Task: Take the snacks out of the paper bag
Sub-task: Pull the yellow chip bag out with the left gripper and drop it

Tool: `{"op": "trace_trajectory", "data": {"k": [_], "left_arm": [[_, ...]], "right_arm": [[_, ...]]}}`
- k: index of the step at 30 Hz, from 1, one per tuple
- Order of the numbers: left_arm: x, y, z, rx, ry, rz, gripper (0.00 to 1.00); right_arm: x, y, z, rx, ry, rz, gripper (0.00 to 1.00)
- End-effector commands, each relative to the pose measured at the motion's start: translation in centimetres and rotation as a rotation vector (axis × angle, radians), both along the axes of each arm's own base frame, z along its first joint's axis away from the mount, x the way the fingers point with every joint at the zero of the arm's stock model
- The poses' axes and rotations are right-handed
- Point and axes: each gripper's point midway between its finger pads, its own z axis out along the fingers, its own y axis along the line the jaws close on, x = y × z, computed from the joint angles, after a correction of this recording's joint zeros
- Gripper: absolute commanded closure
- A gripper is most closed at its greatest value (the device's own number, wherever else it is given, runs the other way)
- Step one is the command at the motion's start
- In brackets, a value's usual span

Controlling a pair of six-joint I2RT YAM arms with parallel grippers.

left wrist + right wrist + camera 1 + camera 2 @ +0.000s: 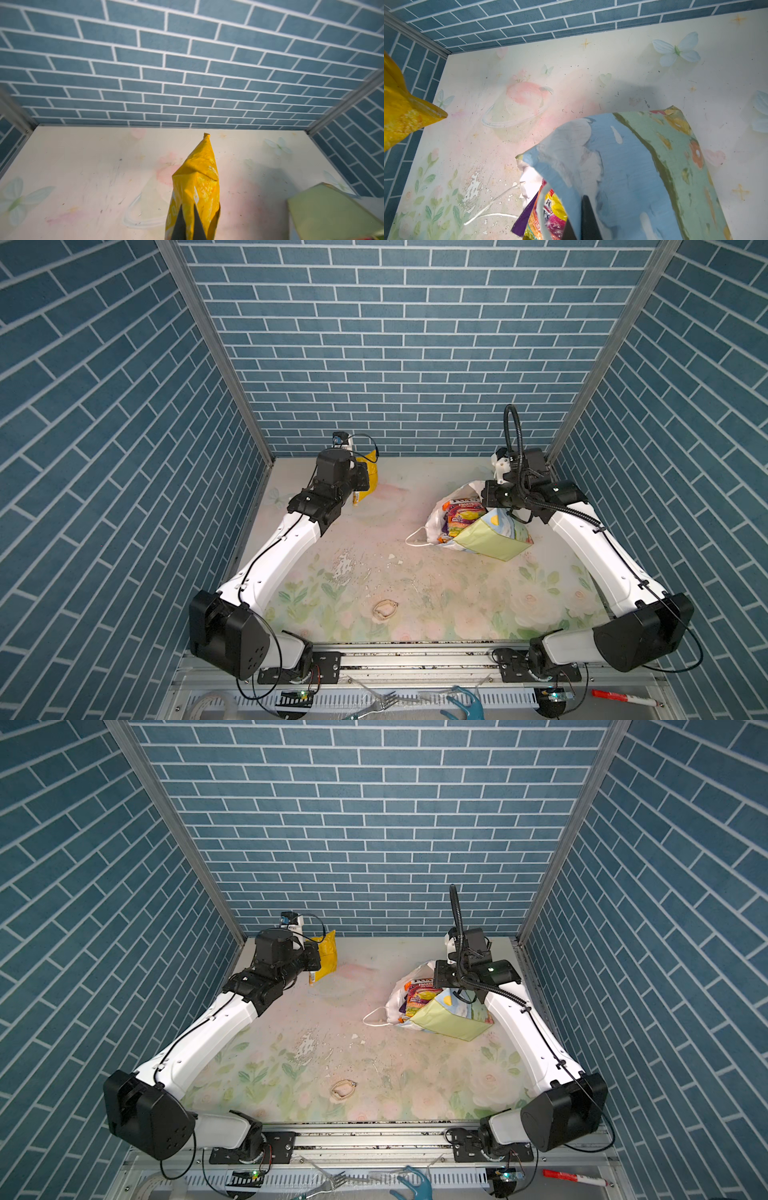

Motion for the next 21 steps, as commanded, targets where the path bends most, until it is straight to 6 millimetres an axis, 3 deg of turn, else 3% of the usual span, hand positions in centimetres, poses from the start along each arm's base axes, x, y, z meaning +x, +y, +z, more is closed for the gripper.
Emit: {"op": "trace_trajectory", "data": {"k": [1,7,17,21], "left_arm": [[1.1,3.4,-2.0,-0.009,0.013,0.111,1.0],[3.4,7.0,-6.9,0.061,0.101,0.226,1.0],[5.7,7.6,-12.2,0.154,0.212,0.221,1.0],[6.6,7.8,-12.5,0.204,0.208,0.212,1.0]], "right_arm": [[0.4,0.6,3.7,0.097,-0.117,-0.005,1.0],[0.6,0.7,2.8,0.119,-0.116,-0.021,1.0],[0.8,1.7,1.4,0.126,-0.057,0.011,1.0],[0.8,1.7,1.0,0.12,-0.047,0.011,1.0]]}}
